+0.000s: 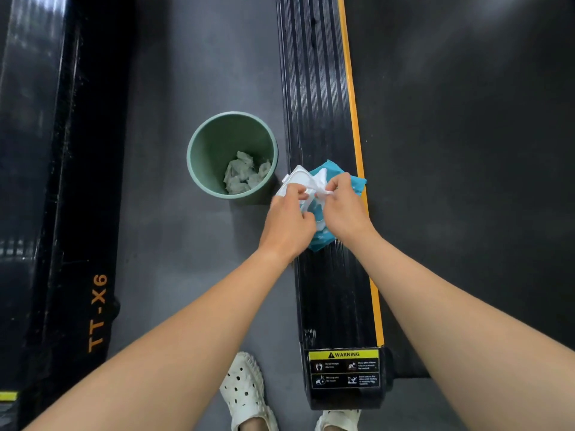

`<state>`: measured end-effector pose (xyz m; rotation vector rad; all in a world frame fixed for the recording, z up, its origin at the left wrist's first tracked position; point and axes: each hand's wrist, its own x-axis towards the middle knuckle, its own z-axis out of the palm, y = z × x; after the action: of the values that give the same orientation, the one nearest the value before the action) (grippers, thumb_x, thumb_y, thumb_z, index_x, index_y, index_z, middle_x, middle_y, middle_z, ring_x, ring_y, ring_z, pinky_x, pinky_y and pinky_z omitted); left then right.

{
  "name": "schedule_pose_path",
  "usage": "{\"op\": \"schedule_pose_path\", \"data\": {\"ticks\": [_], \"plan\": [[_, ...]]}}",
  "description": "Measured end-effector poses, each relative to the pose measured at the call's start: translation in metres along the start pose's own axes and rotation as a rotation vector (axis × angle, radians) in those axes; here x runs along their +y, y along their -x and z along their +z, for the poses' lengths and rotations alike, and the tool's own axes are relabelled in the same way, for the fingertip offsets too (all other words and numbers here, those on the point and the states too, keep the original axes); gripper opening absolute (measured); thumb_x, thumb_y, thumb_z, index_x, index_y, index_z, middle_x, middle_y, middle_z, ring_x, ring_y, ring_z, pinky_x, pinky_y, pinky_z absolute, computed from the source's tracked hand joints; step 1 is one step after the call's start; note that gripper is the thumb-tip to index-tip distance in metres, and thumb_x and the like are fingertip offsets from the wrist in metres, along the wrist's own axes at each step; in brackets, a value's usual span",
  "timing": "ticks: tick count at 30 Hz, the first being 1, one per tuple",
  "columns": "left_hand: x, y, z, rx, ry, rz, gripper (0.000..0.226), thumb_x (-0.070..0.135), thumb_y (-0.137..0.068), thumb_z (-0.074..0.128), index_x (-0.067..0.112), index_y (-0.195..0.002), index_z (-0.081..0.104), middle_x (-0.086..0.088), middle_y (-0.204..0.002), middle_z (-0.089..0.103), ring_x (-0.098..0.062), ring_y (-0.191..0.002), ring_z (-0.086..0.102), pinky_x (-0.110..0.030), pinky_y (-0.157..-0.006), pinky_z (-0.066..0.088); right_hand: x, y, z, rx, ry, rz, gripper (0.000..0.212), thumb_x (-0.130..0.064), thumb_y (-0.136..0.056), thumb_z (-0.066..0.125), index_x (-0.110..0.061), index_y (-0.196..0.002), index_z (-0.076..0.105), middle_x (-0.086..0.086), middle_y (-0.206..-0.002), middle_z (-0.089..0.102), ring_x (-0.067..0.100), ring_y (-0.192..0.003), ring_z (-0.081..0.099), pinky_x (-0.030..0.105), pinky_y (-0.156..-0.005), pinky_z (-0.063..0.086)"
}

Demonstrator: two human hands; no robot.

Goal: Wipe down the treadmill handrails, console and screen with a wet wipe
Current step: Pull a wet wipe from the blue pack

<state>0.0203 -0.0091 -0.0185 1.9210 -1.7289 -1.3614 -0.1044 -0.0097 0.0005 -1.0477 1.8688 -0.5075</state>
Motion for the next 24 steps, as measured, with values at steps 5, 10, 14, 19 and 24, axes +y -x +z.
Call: {"op": "schedule_pose_path", "data": {"ticks": [5,10,14,19,24], "plan": [[0.007,-0.006,-0.006,0.187,-0.122,-0.035,0.067,0.014,-0.081,0.065,0.013,-0.144,0.042,-0.007,-0.142,0.051,-0.032,-0.133,0.042,-0.048,-0.109,0.040,-0.008,0.007,-0.012,0.211,-0.168,0.028,0.012,-0.006,-0.099,0.038,-0.011,-0.106,0.045,0.002,-0.084,0.054,0.019,-0.074,0.049,0.037,-0.060,0.038],[0.022,0.001,-0.008,0.173,-0.105,0.042,0.051,0.013,-0.080,0.063,0.019,-0.127,0.048,0.001,-0.118,0.056,-0.026,-0.111,0.054,-0.047,-0.097,0.047,-0.006,0.012,-0.019,0.222,-0.171,0.092,0.010,-0.007,-0.102,0.039,-0.013,-0.107,0.044,0.001,-0.089,0.056,0.019,-0.077,0.054,0.036,-0.061,0.045],[0.028,0.013,0.001,-0.013,-0.170,0.134,0.052,0.018,-0.087,0.062,0.023,-0.137,0.047,0.005,-0.129,0.059,-0.023,-0.118,0.054,-0.045,-0.098,0.048,-0.001,0.015,-0.023,0.229,-0.165,0.110,0.007,-0.011,-0.106,0.038,-0.014,-0.109,0.045,-0.003,-0.090,0.056,0.010,-0.075,0.057,0.019,-0.049,0.043],[0.020,0.016,0.017,-0.087,-0.405,0.225,0.041,0.017,-0.089,0.057,0.019,-0.130,0.058,-0.006,-0.122,0.065,-0.032,-0.113,0.059,-0.043,-0.091,0.051,0.011,0.016,-0.021,0.177,-0.177,0.116,0.017,-0.012,-0.106,0.044,-0.022,-0.120,0.047,0.003,-0.112,0.061,0.012,-0.088,0.061,0.018,-0.055,0.046],[-0.003,0.018,0.031,-0.178,-0.721,0.312,0.064,0.015,-0.094,0.053,0.022,-0.156,0.037,0.000,-0.162,0.040,-0.027,-0.151,0.032,-0.041,-0.113,0.036,0.024,0.020,-0.017,0.124,-0.159,0.122,0.029,-0.014,-0.106,0.043,-0.017,-0.135,0.048,0.005,-0.118,0.062,0.016,-0.092,0.062,0.021,-0.060,0.046]]}}
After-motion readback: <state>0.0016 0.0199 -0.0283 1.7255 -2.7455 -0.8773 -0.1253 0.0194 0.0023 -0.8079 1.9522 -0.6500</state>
